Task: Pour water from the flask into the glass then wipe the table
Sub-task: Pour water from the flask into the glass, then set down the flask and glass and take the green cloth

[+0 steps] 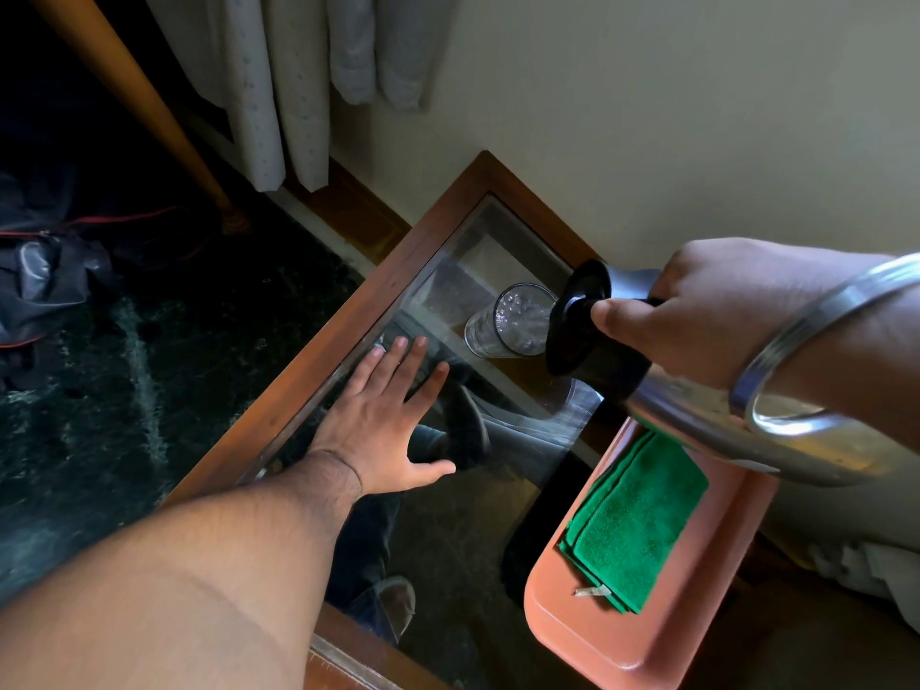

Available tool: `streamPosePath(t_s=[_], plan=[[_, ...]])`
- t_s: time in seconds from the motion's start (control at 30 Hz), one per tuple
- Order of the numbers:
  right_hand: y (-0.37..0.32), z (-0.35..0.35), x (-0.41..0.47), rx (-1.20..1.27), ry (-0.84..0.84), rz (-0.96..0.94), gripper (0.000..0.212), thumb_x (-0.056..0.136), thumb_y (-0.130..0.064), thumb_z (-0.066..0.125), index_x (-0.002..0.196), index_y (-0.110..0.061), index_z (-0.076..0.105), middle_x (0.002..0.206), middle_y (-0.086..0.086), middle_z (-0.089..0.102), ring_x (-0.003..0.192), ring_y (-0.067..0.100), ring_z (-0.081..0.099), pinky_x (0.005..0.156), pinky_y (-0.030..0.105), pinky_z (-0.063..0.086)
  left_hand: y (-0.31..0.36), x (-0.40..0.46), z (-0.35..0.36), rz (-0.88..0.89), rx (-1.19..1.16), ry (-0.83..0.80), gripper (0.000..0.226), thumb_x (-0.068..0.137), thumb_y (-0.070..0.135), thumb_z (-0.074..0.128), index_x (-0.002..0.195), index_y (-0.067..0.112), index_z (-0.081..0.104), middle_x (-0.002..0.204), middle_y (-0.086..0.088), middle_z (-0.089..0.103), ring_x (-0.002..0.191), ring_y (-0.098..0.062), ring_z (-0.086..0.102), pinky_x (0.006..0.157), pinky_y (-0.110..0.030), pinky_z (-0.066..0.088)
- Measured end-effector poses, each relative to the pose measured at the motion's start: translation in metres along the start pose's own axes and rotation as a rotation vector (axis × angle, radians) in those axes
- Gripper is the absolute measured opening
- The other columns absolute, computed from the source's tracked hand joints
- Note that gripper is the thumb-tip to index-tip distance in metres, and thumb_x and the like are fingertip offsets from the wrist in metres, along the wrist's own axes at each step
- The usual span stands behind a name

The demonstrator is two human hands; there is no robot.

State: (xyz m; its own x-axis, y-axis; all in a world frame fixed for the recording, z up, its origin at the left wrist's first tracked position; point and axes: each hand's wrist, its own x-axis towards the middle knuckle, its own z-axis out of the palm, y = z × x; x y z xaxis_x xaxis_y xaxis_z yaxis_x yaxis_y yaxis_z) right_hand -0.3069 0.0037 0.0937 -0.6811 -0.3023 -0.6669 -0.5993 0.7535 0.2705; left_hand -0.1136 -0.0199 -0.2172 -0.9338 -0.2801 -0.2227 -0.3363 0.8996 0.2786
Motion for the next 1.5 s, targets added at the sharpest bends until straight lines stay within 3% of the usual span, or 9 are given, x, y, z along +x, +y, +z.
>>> streamPosePath(t_s=[0.5, 0.67, 0.97, 1.03, 1.13, 1.23, 1.3, 1.37, 1.5], plan=[[0.023, 0.021, 0.007, 0.274, 0.049, -0.022, 0.085, 0.069, -0.079, 0.024, 0.059, -0.005, 0.064, 0.068, 0.017, 0.067, 0.058, 0.029, 0.057, 0.064, 0.035, 0.046, 0.0, 0.0, 0.005, -0.006, 0.011, 0.004, 0.124, 0.067, 0.097, 0.033, 0.159, 0.018, 0.005, 0.167, -0.019, -0.001, 0.155, -0.035, -0.002, 0.125, -0.051, -0.003], [0.042, 0.056, -0.002, 0.717, 0.06, -0.008, 0.086, 0.065, -0.089, 0.023, 0.046, -0.017, 0.067, 0.033, 0.001, 0.046, 0.027, 0.015, 0.039, 0.045, 0.026, 0.028, -0.001, 0.0, 0.004, 0.024, 0.06, -0.018, 0.122, 0.069, 0.097, 0.025, 0.158, 0.021, -0.009, 0.166, -0.018, -0.019, 0.153, -0.035, -0.016, 0.124, -0.05, -0.008], [0.021, 0.136, -0.051, 1.352, 0.12, 0.19, 0.08, 0.062, -0.087, 0.014, 0.049, -0.027, 0.066, 0.026, -0.003, 0.042, 0.02, 0.005, 0.035, 0.044, 0.023, 0.026, 0.004, 0.004, -0.009, -0.043, 0.057, -0.206, 0.114, 0.068, 0.09, 0.01, 0.155, 0.024, -0.024, 0.163, -0.019, -0.027, 0.15, -0.035, -0.026, 0.123, -0.054, -0.008], [0.013, 0.157, -0.071, 1.498, 0.12, 0.255, 0.084, 0.061, -0.087, 0.015, 0.048, -0.021, 0.064, 0.027, -0.003, 0.042, 0.022, 0.006, 0.034, 0.045, 0.021, 0.026, 0.004, 0.004, -0.026, -0.03, 0.066, -0.266, 0.11, 0.072, 0.085, 0.012, 0.157, 0.023, -0.018, 0.165, -0.018, -0.022, 0.152, -0.035, -0.02, 0.124, -0.052, -0.006], [0.002, 0.188, -0.107, 1.815, 0.201, 0.344, 0.079, 0.074, -0.081, 0.024, 0.054, -0.013, 0.058, 0.03, -0.005, 0.044, 0.024, 0.004, 0.036, 0.038, 0.016, 0.028, 0.005, 0.011, -0.067, 0.024, 0.098, -0.308, 0.096, 0.088, 0.071, 0.045, 0.16, 0.019, 0.007, 0.168, -0.018, 0.011, 0.153, -0.035, 0.012, 0.124, -0.05, 0.012], [-0.008, 0.214, -0.133, 2.122, 0.332, 0.464, 0.059, 0.094, -0.059, 0.031, 0.08, -0.007, 0.058, 0.057, -0.002, 0.06, 0.038, 0.001, 0.052, 0.034, 0.011, 0.039, 0.007, 0.032, -0.119, -0.002, 0.037, -0.162, 0.095, 0.084, 0.06, 0.067, 0.154, 0.01, 0.026, 0.153, -0.017, 0.045, 0.137, -0.035, 0.044, 0.113, -0.051, 0.037], [-0.016, 0.238, -0.148, 2.001, 0.343, 0.542, 0.041, 0.093, -0.04, 0.052, 0.1, 0.0, 0.06, 0.089, 0.017, 0.065, 0.066, 0.012, 0.062, 0.052, 0.012, 0.047, 0.012, 0.05, -0.149, -0.049, -0.116, -0.081, 0.106, 0.081, 0.061, 0.072, 0.157, 0.011, 0.018, 0.157, -0.017, 0.038, 0.139, -0.036, 0.043, 0.111, -0.049, 0.039], [-0.025, 0.266, -0.158, 1.803, 0.324, 0.665, 0.038, 0.088, -0.008, 0.067, 0.12, 0.008, 0.055, 0.122, 0.024, 0.058, 0.102, 0.026, 0.059, 0.082, 0.029, 0.049, 0.019, 0.066, -0.171, -0.053, -0.236, -0.063, 0.113, 0.078, 0.064, 0.074, 0.159, 0.015, 0.012, 0.162, -0.015, 0.031, 0.143, -0.034, 0.038, 0.114, -0.047, 0.036], [-0.048, 0.28, -0.173, 1.613, 0.4, 0.724, 0.046, 0.082, 0.0, 0.069, 0.121, 0.01, 0.046, 0.116, 0.034, 0.057, 0.106, 0.045, 0.057, 0.086, 0.038, 0.042, 0.046, 0.087, -0.188, 0.054, -0.267, -0.181, 0.119, 0.073, 0.064, 0.079, 0.16, 0.018, 0.012, 0.162, -0.014, 0.03, 0.146, -0.03, 0.033, 0.118, -0.044, 0.029]])
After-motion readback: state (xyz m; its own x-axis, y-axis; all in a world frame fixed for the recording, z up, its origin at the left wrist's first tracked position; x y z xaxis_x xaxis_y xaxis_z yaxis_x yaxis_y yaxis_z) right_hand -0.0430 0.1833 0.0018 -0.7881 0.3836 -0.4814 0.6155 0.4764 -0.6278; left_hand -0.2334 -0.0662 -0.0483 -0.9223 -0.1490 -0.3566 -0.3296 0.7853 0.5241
